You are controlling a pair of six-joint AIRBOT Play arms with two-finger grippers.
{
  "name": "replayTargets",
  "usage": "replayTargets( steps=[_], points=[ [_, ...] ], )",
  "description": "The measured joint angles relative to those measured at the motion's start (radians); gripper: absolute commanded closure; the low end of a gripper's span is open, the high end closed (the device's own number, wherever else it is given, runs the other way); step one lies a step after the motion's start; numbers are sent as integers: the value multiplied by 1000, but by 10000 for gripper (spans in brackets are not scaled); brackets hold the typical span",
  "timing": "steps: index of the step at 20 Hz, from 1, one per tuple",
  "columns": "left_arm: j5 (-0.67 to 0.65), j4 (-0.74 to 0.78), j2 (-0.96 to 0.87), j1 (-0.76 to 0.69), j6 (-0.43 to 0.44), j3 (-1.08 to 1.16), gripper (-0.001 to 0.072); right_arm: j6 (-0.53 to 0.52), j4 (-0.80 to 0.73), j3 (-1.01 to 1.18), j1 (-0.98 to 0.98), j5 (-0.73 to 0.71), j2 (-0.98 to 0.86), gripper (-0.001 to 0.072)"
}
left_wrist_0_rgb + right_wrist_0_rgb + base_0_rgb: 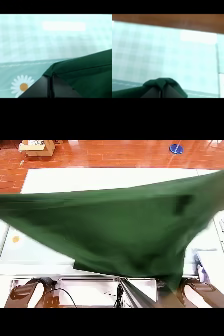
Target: Fold the shirts.
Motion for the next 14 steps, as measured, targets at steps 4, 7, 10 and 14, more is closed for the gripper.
replayTargets(
  steps=[4,7,10,14],
  points=[
    [181,13,-131,0,66,-195,688,-8,74,0,0,-80,-264,683],
    [341,8,-277,0,101,-243,688,-12,126,1,0,-192,-410,683],
    [510,-30,-423,0,116,-262,688,-14,167,1,0,-347,-505,683],
    [728,-139,-583,0,124,-269,688,7,190,1,0,-536,-586,683]
  ],
)
